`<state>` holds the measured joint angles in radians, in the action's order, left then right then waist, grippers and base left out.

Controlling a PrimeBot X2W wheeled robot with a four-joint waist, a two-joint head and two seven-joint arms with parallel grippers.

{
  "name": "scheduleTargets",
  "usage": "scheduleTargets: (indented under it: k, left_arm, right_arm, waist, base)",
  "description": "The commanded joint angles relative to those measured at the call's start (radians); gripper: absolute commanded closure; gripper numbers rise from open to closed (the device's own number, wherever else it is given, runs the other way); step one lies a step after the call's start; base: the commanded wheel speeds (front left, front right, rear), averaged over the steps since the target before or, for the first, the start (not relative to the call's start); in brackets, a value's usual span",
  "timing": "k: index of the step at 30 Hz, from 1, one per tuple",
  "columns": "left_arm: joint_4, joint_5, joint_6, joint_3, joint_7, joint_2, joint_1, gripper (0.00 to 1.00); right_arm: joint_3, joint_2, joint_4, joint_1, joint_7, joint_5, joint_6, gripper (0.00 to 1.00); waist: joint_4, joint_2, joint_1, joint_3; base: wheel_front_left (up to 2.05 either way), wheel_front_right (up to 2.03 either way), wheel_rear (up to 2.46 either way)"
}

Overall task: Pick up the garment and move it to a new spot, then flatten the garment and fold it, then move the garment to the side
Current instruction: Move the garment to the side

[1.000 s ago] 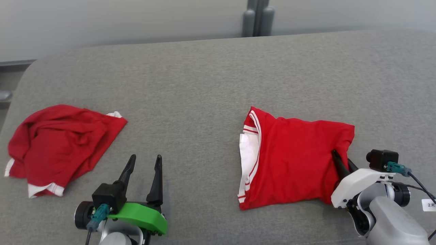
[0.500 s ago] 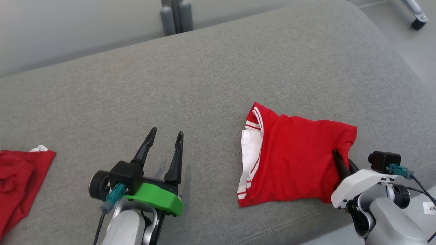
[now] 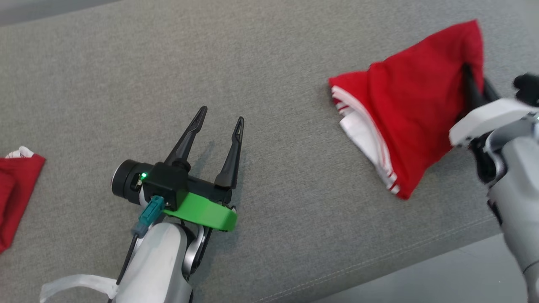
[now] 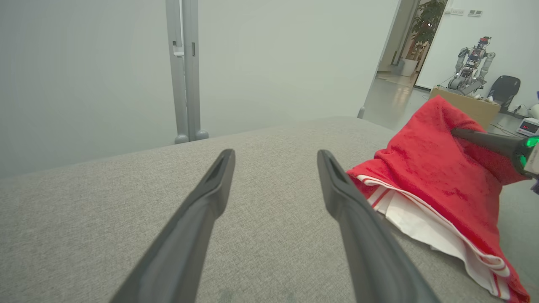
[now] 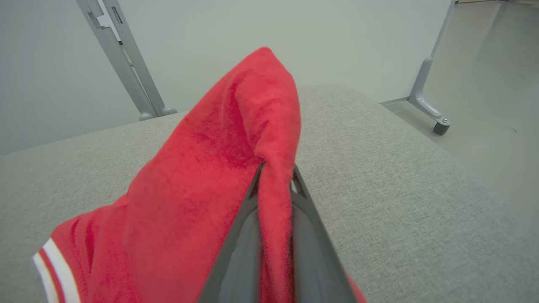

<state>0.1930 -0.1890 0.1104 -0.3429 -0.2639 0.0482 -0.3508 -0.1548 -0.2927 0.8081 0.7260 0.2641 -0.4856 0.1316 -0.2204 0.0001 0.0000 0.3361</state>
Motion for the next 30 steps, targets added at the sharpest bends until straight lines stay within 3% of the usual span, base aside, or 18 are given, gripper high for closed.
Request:
scheduleTargets:
  k: [1, 9, 13, 17, 18, 19, 20, 25, 30]
  left_arm:
    - [-0.005, 0.013, 0.003, -0.002, 0.0, 0.005, -0.023, 0.0]
    - [-0.021, 0.05, 0.008, -0.018, 0.0, 0.005, -0.049, 0.0]
    - [-0.023, 0.059, 0.011, -0.02, 0.0, 0.004, -0.051, 0.0]
    - [-0.029, 0.068, 0.013, -0.022, 0.0, 0.005, -0.053, 0.0]
    - [-0.03, 0.068, 0.012, -0.022, 0.0, 0.004, -0.052, 0.0]
    - [-0.03, 0.068, 0.012, -0.022, 0.0, 0.004, -0.052, 0.0]
    - [-0.027, 0.07, 0.013, -0.023, 0.0, 0.005, -0.049, 0.0]
    - [-0.019, 0.067, 0.015, -0.021, 0.0, 0.005, -0.055, 0.0]
    - [-0.019, 0.053, -0.001, 0.0, 0.0, 0.005, -0.038, 0.0]
  right_arm:
    - [0.026, -0.016, 0.012, 0.043, 0.0, 0.018, -0.002, 1.0]
    - [0.289, -0.168, 0.172, 0.243, 0.0, 0.197, -0.002, 1.0]
    - [0.464, -0.237, 0.235, 0.266, 0.0, 0.283, -0.002, 1.0]
    - [0.606, -0.275, 0.221, 0.271, 0.0, 0.404, -0.002, 1.0]
    - [0.628, -0.276, 0.213, 0.271, 0.0, 0.436, -0.002, 0.58]
    - [0.628, -0.276, 0.213, 0.271, 0.0, 0.436, -0.002, 0.58]
    - [0.667, -0.271, 0.179, 0.284, 0.0, 0.488, -0.002, 0.0]
    - [0.752, -0.23, 0.111, 0.29, 0.0, 0.59, -0.002, 0.0]
    - [0.669, -0.159, 0.042, 0.236, 0.0, 0.577, -0.002, 0.0]
  waist:
    - [0.128, -0.0001, 0.0, 0.156]
    - [0.207, -0.0001, 0.0, 0.241]
    - [0.229, -0.0001, 0.0, 0.253]
    - [0.24, -0.0001, 0.0, 0.256]
    - [0.241, -0.0001, 0.0, 0.256]
    - [0.241, -0.0001, 0.0, 0.256]
    - [0.242, -0.0001, 0.0, 0.256]
    - [0.243, -0.0001, 0.0, 0.247]
    - [0.252, -0.0001, 0.0, 0.193]
  base:
    - [0.0, 0.0, 0.0]
    - [0.0, 0.0, 0.0]
    - [0.0, 0.0, 0.0]
    - [0.0, 0.0, 0.0]
    - [0.0, 0.0, 0.0]
    - [0.0, 0.0, 0.0]
    - [0.0, 0.0, 0.0]
    - [0.0, 0.0, 0.0]
    - [0.0, 0.0, 0.0]
